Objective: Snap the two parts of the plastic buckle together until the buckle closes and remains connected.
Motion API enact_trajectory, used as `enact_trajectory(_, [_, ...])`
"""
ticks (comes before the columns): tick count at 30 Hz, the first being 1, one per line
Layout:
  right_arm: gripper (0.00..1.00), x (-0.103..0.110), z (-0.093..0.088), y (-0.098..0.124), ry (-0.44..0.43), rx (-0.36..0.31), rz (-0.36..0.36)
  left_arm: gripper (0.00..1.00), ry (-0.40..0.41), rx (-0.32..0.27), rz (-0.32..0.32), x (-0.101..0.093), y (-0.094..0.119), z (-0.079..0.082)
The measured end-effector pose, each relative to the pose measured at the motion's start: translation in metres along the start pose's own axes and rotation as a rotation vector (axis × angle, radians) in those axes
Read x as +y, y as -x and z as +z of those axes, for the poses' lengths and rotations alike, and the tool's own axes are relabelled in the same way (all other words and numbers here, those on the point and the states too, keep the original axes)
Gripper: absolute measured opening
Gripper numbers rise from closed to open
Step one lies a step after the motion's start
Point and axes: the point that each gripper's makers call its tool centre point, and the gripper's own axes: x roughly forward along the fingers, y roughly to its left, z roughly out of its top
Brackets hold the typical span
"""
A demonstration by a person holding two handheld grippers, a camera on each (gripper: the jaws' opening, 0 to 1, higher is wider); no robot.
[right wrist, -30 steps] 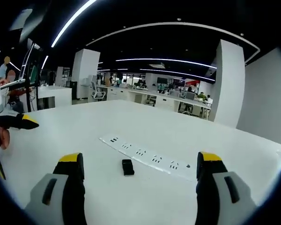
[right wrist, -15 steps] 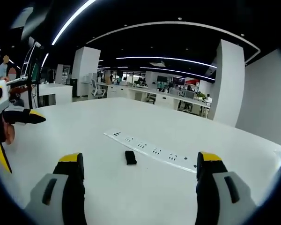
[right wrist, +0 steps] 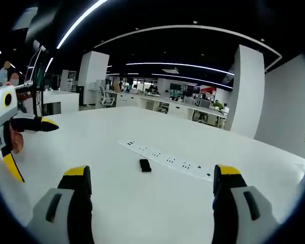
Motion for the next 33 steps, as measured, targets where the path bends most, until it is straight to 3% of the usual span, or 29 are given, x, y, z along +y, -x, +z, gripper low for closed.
enact_trajectory(21, [1.0,0.001,-0.013,0.045,-0.016,0.008,-0.025,1.0,-0.017,-0.013,0.016,-0.003,0.012,0.001])
enact_trajectory(33, [1.0,0.008,-0.015,0.064,-0.005,0.007,-0.025,1.0,-0.009,-0.004,0.035,0.008,0.011,-0.001])
